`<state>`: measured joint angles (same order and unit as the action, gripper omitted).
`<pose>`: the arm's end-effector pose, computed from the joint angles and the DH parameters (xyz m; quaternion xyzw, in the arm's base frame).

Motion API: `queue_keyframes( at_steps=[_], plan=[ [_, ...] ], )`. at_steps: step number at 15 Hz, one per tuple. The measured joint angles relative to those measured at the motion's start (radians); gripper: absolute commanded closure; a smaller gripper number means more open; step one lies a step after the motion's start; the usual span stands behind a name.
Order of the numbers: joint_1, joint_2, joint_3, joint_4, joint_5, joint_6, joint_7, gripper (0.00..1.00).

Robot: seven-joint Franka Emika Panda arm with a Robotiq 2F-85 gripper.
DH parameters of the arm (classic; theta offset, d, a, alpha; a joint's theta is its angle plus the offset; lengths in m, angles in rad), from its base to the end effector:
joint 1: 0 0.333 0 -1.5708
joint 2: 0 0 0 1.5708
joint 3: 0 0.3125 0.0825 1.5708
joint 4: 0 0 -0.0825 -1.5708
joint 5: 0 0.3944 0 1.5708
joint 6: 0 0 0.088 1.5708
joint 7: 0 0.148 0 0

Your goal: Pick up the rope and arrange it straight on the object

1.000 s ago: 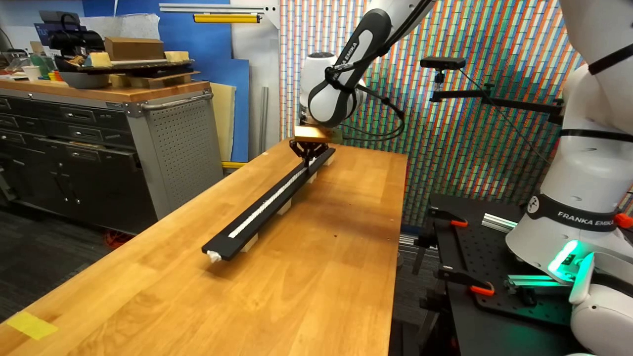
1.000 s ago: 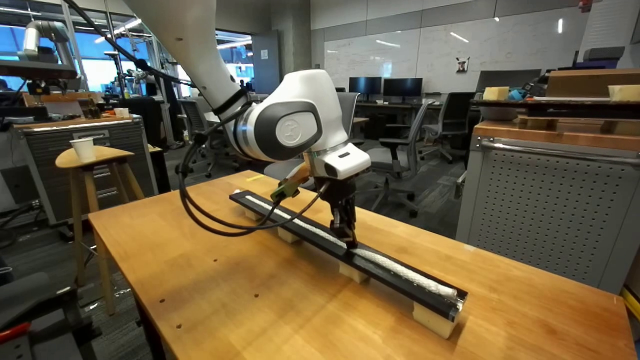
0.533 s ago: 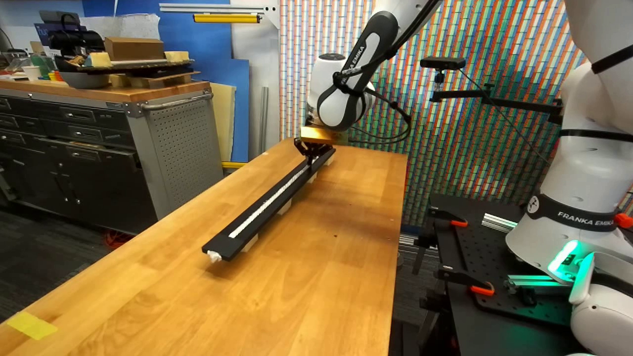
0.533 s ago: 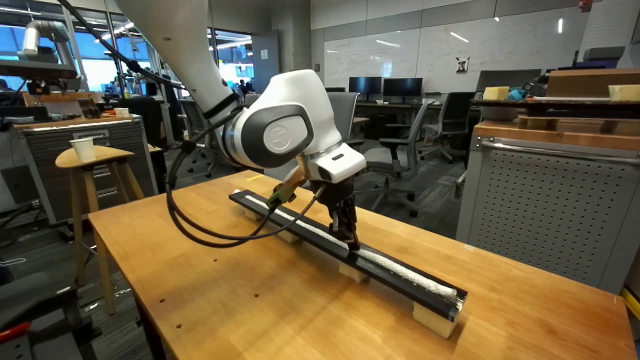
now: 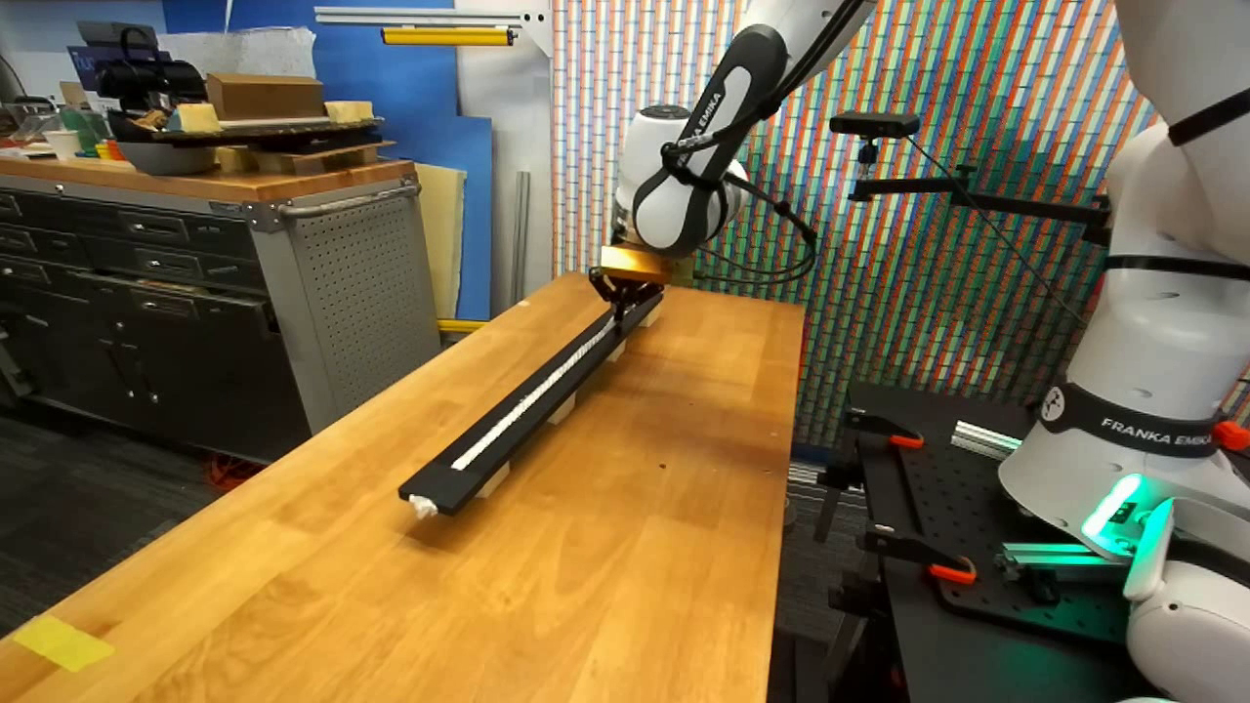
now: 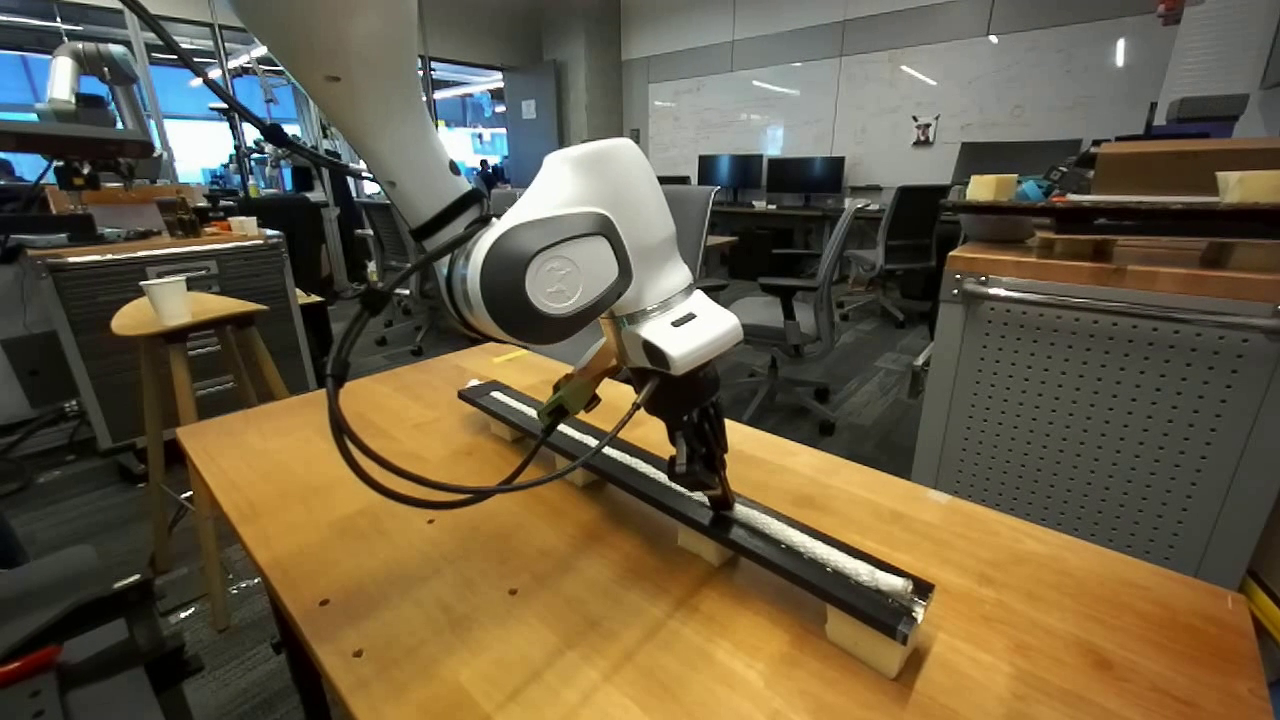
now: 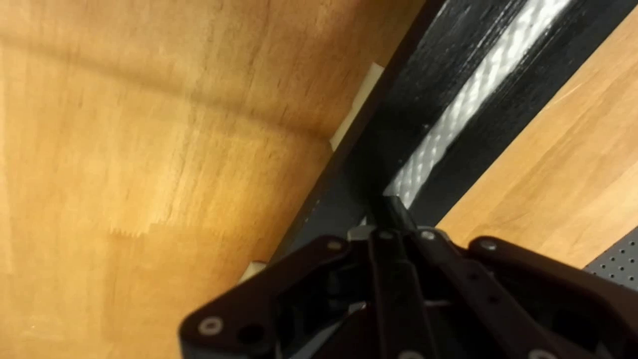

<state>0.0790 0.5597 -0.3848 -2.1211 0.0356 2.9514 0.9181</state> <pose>0.5867 -0.1929 0.1432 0.8196 -0.5445 0.1744 0.0381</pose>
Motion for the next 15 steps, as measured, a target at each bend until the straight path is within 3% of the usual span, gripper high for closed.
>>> queue_keyframes(
  at_steps=[9,15],
  plan=[
    [-0.046,0.016,0.035,0.068,0.032,-0.134,-0.002,1.00],
    [-0.047,0.016,0.038,0.077,0.032,-0.138,-0.001,1.00]
  ],
)
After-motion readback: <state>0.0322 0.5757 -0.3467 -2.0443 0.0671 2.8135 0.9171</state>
